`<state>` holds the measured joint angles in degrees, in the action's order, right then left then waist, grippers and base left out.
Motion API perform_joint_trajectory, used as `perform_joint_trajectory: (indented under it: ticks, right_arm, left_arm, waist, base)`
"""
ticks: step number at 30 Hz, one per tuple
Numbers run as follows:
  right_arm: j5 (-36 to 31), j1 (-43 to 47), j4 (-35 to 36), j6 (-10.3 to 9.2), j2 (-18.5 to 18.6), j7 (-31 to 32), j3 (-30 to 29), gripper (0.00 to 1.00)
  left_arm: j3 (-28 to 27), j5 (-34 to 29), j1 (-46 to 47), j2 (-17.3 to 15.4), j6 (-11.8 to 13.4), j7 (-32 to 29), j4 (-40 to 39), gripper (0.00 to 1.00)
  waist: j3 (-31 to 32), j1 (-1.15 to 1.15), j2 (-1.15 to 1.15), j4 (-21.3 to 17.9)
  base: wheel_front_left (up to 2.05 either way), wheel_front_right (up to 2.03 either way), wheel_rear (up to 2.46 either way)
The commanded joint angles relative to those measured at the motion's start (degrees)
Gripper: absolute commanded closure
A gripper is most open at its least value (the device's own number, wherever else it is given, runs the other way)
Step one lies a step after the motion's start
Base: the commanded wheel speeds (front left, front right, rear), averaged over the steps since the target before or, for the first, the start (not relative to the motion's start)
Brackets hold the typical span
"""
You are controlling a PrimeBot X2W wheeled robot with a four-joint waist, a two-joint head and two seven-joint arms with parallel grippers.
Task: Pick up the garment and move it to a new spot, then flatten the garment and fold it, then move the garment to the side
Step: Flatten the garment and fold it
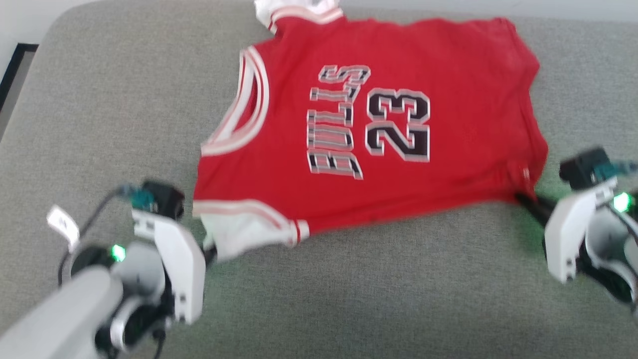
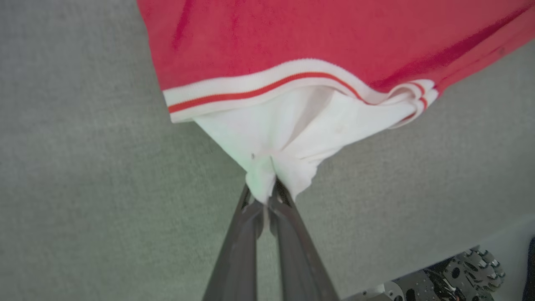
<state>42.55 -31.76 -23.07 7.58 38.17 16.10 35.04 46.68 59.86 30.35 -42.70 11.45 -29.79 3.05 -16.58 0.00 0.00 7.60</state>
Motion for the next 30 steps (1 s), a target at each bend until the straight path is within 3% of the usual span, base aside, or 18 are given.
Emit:
perform_joint_trajectory:
  ticks: [1,6,12,24,30]
  right_arm:
    - [0.24,2.26,0.47,-0.16,0.67,0.74,-0.61,1.0]
    - [0.53,12.43,7.59,-0.15,2.51,4.41,-3.56,1.0]
    - [1.54,24.69,17.13,-0.09,4.92,10.29,-5.1,1.0]
    - [4.41,31.66,29.16,-0.1,6.38,11.59,-10.54,1.0]
    - [3.34,30.31,31.97,-0.1,5.15,12.1,-14.91,1.0]
  left_arm:
    - [0.04,0.12,-1.53,-1.1,1.25,-0.38,-1.07,1.0]
    - [1.52,1.61,-9.29,-3.56,6.37,-1.5,-9.4,1.0]
    - [2.69,2.65,-14.89,-5.13,9.12,-1.15,-13.99,1.0]
    - [-1.65,1.53,-12.86,-13.31,12.44,-2.38,-20.52,1.0]
    - [-4.15,-0.7,-7.54,-16.71,11.19,-3.38,-22.7,1.0]
  waist:
    - [0.29,0.0,0.0,-0.06]
    - [0.82,0.0,0.0,-0.36]
    - [1.46,0.0,0.0,-0.63]
    - [1.43,0.0,0.0,-2.34]
    - [0.76,0.0,0.0,-3.03]
  base:
    - [0.0,0.0,0.0]
    - [0.0,0.0,0.0]
    - [0.0,0.0,0.0]
    - [0.0,0.0,0.0]
    - [0.0,0.0,0.0]
